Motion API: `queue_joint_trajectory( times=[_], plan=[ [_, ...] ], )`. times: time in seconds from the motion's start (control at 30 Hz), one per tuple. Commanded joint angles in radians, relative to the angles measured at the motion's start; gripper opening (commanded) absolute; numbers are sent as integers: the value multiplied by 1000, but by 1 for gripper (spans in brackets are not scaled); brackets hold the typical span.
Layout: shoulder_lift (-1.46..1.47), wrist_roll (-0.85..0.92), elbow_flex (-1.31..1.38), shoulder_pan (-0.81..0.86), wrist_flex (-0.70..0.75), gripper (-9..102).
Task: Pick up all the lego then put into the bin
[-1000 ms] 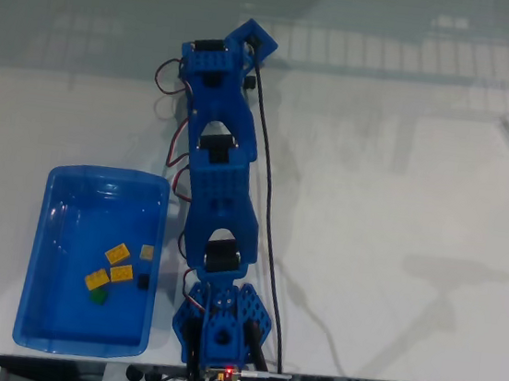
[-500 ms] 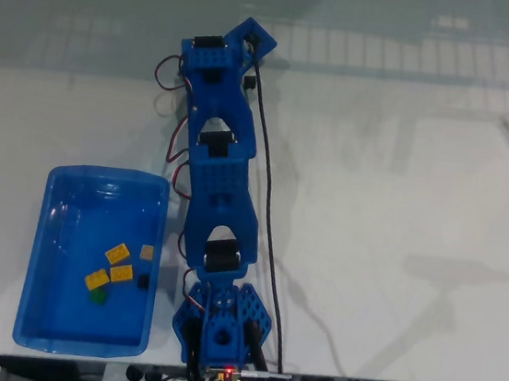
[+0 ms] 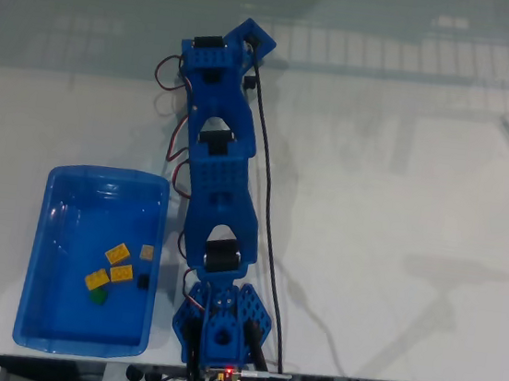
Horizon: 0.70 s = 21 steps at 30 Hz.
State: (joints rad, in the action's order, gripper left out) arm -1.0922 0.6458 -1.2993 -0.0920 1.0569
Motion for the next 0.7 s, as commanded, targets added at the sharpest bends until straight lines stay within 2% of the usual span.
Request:
queue_joint_trajectory(
  times=[0.0,0.07,0.4,0.53,0.67],
  plan=[
    [-6,15,57,-8,3,4],
    [-5,17,57,-8,3,0],
    [-26,14,57,-15,5,0],
    [-163,-8,37,-41,23,0],
    [-414,0,-71,-135,52,0]
  ],
)
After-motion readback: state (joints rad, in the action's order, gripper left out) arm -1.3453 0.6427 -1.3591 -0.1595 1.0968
